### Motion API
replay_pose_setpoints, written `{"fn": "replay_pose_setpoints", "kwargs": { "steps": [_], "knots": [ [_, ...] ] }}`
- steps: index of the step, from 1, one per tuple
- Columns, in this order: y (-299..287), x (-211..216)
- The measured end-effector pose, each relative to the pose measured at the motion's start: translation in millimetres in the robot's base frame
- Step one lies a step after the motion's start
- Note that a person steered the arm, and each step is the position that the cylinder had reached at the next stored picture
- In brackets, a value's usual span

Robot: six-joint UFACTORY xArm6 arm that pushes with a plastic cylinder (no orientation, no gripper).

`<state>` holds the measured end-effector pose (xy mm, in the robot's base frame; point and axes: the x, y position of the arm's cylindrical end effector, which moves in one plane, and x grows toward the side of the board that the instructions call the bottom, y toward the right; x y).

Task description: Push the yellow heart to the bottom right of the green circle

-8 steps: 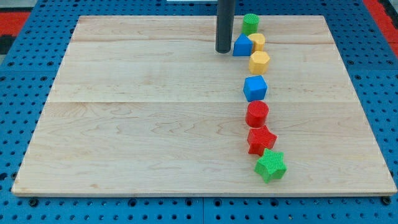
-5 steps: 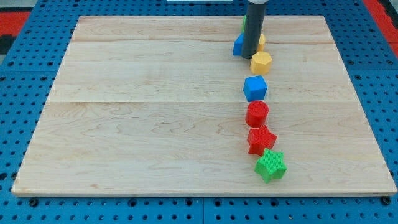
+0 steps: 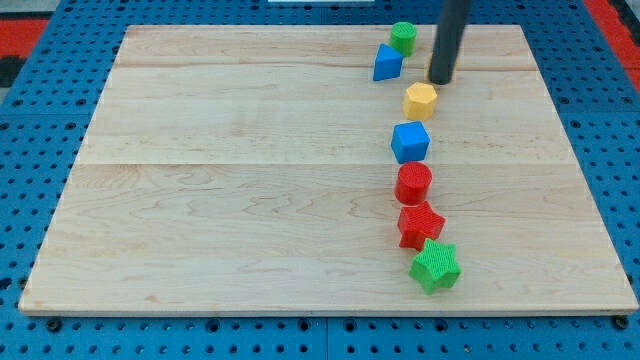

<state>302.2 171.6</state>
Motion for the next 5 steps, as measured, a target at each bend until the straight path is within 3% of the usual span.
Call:
{"fn": "replay_pose_setpoints", "kwargs": {
  "steps": [5],
  "knots": [
    [22.5,-39.3]
  ]
}}
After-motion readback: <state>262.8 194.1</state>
